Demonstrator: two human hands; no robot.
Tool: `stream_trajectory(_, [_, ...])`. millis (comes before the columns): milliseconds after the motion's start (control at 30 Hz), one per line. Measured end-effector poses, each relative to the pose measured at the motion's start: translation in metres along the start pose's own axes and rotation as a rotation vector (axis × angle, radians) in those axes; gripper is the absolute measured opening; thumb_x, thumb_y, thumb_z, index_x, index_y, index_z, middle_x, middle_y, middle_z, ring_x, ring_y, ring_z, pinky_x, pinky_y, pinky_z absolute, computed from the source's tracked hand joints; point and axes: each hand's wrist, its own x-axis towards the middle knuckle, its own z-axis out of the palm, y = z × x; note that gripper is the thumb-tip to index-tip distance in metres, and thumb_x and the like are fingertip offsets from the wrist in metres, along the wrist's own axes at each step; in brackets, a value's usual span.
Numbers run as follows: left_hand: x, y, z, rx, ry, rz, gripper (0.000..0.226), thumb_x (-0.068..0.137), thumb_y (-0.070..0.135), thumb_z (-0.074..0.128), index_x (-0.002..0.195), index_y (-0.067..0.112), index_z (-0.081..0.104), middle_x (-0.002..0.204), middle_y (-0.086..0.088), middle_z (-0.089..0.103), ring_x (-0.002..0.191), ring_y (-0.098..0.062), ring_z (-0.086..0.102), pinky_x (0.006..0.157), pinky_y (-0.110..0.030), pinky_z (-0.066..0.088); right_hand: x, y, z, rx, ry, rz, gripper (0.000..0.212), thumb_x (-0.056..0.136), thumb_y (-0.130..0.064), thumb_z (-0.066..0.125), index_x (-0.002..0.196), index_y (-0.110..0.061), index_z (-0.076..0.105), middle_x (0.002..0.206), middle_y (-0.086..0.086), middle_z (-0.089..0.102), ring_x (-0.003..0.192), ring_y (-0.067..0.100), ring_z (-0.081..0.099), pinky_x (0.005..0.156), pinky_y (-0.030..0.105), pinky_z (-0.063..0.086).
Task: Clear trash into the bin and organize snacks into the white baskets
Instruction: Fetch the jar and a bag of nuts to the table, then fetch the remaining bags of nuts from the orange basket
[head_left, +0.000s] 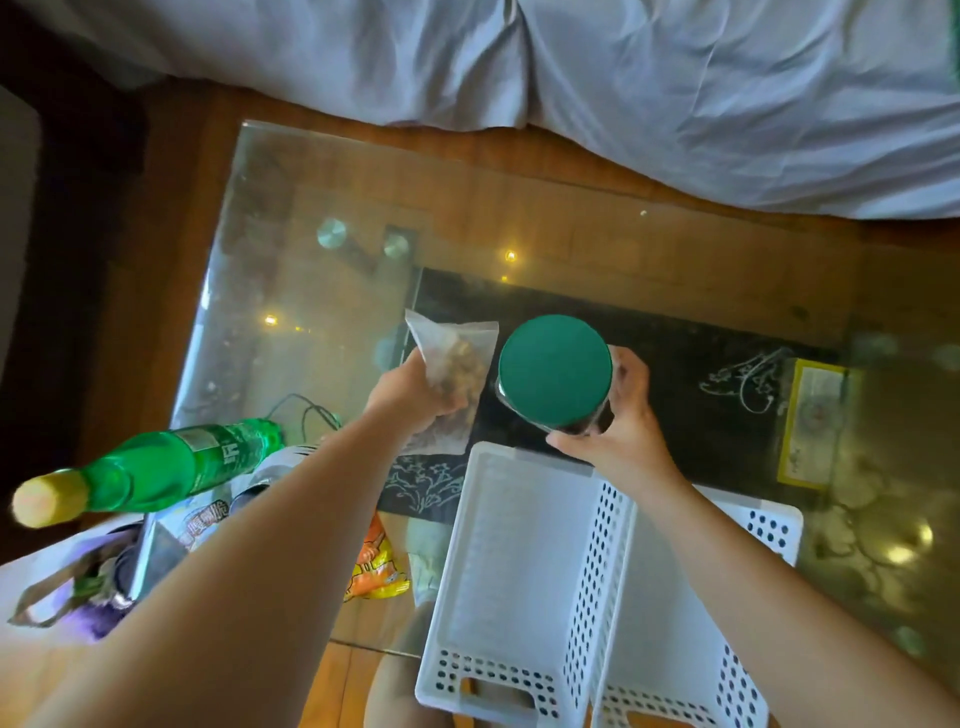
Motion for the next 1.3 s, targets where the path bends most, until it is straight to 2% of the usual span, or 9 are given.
stream_trajectory(100, [0.004, -0.001, 0.003, 0.014, -0.005, 0.001, 0.059, 0.085, 0.029, 0.062, 0.135, 0.013, 0.036, 0.098, -0.008, 0.057, 0.079, -0.023, 0.053, 0.068, -0.032, 0.046, 0.001, 0.006, 0.001, -0.021, -0.025, 0.009, 0.098, 0.063, 0.002, 0.079, 0.131, -0.040, 0.022, 0.116, -0.042, 0.032, 0.114, -0.018, 0.040, 0.087, 0.019, 0.051])
stream_trajectory(200, [0.006, -0.003, 0.003, -0.034, -0.011, -0.070, 0.058, 0.087, 0.030, 0.060, 0.136, 0.012, 0.033, 0.105, -0.011, 0.056, 0.074, -0.018, 0.051, 0.064, -0.026, 0.043, 0.001, 0.010, 0.002, -0.010, -0.003, 0.047, 0.104, 0.066, 0.004, 0.077, 0.138, -0.044, 0.019, 0.121, -0.036, 0.037, 0.117, -0.009, 0.042, 0.093, 0.017, 0.044])
stream_trajectory(267, [0.006, -0.004, 0.001, -0.087, -0.019, -0.130, 0.061, 0.086, 0.031, 0.061, 0.135, 0.010, 0.032, 0.116, -0.015, 0.056, 0.089, -0.025, 0.055, 0.074, -0.033, 0.047, -0.001, 0.011, 0.003, 0.007, 0.017, 0.079, 0.107, 0.069, 0.005, 0.074, 0.142, -0.044, 0.013, 0.131, -0.022, 0.042, 0.123, 0.000, 0.040, 0.096, 0.021, 0.039])
stream_trajectory(433, [-0.006, -0.002, -0.006, -0.148, 0.006, -0.162, 0.064, 0.084, 0.024, 0.062, 0.139, 0.009, 0.031, 0.131, -0.016, 0.050, 0.115, -0.033, 0.052, 0.086, -0.038, 0.043, -0.014, 0.006, 0.002, 0.049, 0.077, 0.179, 0.096, 0.078, 0.005, 0.067, 0.147, -0.032, 0.011, 0.134, -0.008, 0.045, 0.119, 0.004, 0.043, 0.080, 0.002, 0.040])
stream_trajectory(567, [-0.028, -0.004, -0.013, -0.125, 0.014, -0.174, 0.065, 0.086, 0.020, 0.058, 0.143, 0.013, 0.026, 0.140, -0.014, 0.043, 0.122, -0.034, 0.048, 0.084, -0.034, 0.041, -0.035, -0.004, -0.001, 0.055, 0.124, 0.256, 0.081, 0.083, -0.005, 0.064, 0.147, -0.024, 0.018, 0.150, -0.001, 0.034, 0.130, 0.017, 0.043, 0.097, 0.027, 0.038])
stream_trajectory(800, [-0.117, 0.008, -0.025, -0.291, -0.056, -0.080, 0.044, 0.089, 0.018, 0.055, 0.132, 0.015, 0.046, 0.121, -0.013, 0.059, 0.093, -0.026, 0.059, 0.070, -0.025, 0.043, -0.083, -0.043, -0.001, 0.132, 0.173, 0.418, 0.037, 0.087, -0.007, 0.058, 0.122, -0.018, 0.053, 0.115, 0.007, 0.063, 0.093, 0.013, 0.062, 0.077, 0.026, 0.053])
stream_trajectory(967, [-0.209, -0.013, -0.033, -0.809, -0.237, -0.119, 0.026, 0.094, 0.005, 0.048, 0.118, 0.012, 0.052, 0.085, -0.006, 0.059, 0.066, -0.011, 0.053, 0.056, -0.019, 0.044, -0.114, -0.080, 0.026, 0.081, 0.079, 0.452, 0.024, 0.088, -0.006, 0.052, 0.107, -0.021, 0.056, 0.097, 0.006, 0.064, 0.084, 0.015, 0.063, 0.069, 0.025, 0.050])
stream_trajectory(1067, [-0.258, -0.058, -0.033, -0.917, -0.141, -0.213, 0.021, 0.096, 0.014, 0.047, 0.116, 0.018, 0.053, 0.094, -0.003, 0.062, 0.069, -0.009, 0.056, 0.059, -0.022, 0.041, -0.135, -0.100, 0.053, -0.006, -0.015, 0.455, 0.025, 0.089, -0.005, 0.049, 0.105, -0.022, 0.056, 0.085, 0.001, 0.063, 0.076, 0.011, 0.061, 0.065, 0.023, 0.049])
stream_trajectory(1300, [-0.377, -0.191, 0.018, -1.307, 0.211, -0.628, 0.009, 0.096, 0.017, 0.046, 0.100, 0.016, 0.054, 0.075, 0.000, 0.058, 0.062, -0.011, 0.051, 0.057, -0.022, 0.034, -0.195, -0.120, 0.133, -0.219, -0.304, 0.382, 0.023, 0.091, -0.002, 0.045, 0.107, -0.014, 0.056, 0.070, 0.004, 0.058, 0.058, 0.013, 0.052, 0.052, 0.022, 0.037])
